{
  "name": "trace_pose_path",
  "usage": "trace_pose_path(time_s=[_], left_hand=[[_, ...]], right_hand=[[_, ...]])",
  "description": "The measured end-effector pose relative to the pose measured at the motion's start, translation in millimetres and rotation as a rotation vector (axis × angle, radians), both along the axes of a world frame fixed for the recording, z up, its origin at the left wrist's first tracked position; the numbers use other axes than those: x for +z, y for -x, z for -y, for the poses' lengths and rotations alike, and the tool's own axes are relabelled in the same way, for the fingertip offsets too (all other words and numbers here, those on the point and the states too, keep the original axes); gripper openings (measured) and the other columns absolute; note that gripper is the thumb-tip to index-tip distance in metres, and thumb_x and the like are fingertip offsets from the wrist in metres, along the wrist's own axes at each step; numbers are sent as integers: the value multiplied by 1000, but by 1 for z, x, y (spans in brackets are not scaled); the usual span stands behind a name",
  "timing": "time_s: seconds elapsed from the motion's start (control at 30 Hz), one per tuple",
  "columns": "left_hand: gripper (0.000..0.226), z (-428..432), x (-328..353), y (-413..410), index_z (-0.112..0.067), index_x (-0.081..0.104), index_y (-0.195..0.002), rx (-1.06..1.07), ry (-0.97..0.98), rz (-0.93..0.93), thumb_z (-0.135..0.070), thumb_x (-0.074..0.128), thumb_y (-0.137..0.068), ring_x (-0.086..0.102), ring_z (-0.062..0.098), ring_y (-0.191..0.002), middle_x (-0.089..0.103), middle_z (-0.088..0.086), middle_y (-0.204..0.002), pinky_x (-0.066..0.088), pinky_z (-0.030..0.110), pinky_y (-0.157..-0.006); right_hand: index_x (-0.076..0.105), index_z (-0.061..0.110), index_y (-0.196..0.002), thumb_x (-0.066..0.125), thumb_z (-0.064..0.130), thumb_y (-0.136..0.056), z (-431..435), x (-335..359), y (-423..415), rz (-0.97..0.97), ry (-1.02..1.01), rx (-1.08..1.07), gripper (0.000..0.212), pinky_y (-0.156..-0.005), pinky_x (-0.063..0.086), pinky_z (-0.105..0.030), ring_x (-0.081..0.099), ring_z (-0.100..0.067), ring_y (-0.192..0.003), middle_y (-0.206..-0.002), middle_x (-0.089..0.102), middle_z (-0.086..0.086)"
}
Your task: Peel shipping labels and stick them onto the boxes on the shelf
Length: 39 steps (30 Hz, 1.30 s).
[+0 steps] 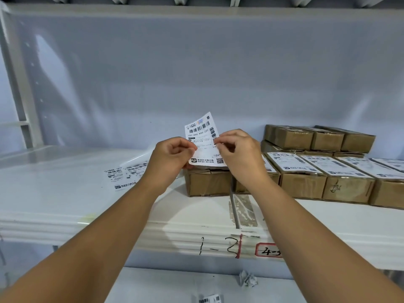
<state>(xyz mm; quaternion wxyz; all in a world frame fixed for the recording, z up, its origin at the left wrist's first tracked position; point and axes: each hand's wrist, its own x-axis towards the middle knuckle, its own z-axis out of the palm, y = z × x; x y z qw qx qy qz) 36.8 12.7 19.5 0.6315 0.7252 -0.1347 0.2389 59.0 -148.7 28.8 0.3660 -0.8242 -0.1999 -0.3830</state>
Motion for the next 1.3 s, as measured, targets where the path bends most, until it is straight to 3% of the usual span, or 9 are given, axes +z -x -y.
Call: trace_pose_path(time_s=[0.23,0.37,0.53,0.67,1.3], left_hand=[[16,0,-7,-2,-23,66,-74,91,-150,24,-13,64,-86,63,7,-75,70,-1,-82,46,16,-67],[18,0,-7,-2,-26,66,-72,141,-182,28,-16,64,-86,59,1,-67,70,-4,-78,40,16,-59],[16,1,-7,0,-23,67,-75,109,-155,-10,-14,62,-87,63,9,-74,72,1,-85,42,18,-61],[18,0,-7,-1,-24,67,-76,125,-170,-7,-13,60,-87,58,3,-64,72,1,-84,36,16,-52],[14,1,-13,-7,-24,63,-77,194,-414,106,-12,64,-83,50,-3,-58,54,-13,-67,39,8,-58]], right_hand=[[72,7,-103,61,9,-89,1,-4,2,-2,120,-46,19,-76,25,8,56,-10,-94,-110,64,-5],[72,7,-105,59,10,-90,1,-6,3,-18,165,-58,20,-81,24,1,58,-14,-101,-111,64,-5],[71,6,-106,59,9,-90,1,-6,2,-34,181,-57,20,-81,26,-1,59,-17,-99,-113,63,-7],[71,7,-107,58,9,-90,0,-7,-1,-67,195,-62,22,-82,26,-2,58,-16,-99,-114,61,-6],[68,12,-113,62,16,-86,0,-6,0,-138,270,-76,28,-86,27,-6,54,-12,-105,-119,57,-1]])
